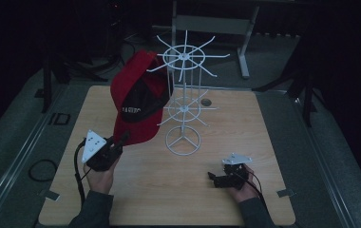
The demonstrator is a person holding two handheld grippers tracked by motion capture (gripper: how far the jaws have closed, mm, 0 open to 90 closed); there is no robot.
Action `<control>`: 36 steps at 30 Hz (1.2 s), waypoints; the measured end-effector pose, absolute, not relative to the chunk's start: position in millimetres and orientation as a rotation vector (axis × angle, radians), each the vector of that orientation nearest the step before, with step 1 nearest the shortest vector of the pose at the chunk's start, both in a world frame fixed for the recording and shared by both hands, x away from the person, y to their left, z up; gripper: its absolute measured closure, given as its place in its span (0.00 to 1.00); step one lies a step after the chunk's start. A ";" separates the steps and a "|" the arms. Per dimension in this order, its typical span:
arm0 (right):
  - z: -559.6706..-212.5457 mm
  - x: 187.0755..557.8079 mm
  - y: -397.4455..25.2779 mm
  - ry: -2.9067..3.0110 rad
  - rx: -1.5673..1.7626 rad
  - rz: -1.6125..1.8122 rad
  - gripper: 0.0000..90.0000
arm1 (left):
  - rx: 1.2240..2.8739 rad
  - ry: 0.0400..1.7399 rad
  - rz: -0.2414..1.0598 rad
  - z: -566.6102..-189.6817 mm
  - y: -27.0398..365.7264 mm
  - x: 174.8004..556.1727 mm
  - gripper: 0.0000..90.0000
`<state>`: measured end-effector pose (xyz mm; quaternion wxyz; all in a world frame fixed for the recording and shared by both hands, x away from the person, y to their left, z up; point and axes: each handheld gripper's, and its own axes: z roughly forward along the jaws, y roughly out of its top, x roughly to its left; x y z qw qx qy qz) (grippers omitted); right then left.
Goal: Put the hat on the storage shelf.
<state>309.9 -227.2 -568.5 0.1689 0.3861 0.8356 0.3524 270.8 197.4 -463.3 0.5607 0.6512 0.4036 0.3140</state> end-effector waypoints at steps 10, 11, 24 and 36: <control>-568.5 309.9 -227.2 2.376 1.098 1.000 0.15 | 1.540 0.942 0.707 -465.7 198.9 273.5 0.67; -568.5 309.9 -227.3 2.377 1.098 1.000 0.15 | 1.539 0.947 0.705 -466.0 199.3 273.9 0.65; -568.5 309.8 -227.3 2.376 1.097 1.000 0.15 | 1.561 0.975 0.664 -470.8 210.0 274.9 0.54; -568.5 309.8 -227.3 2.376 1.098 1.000 0.15 | 1.541 1.009 0.667 -474.2 223.4 273.0 0.47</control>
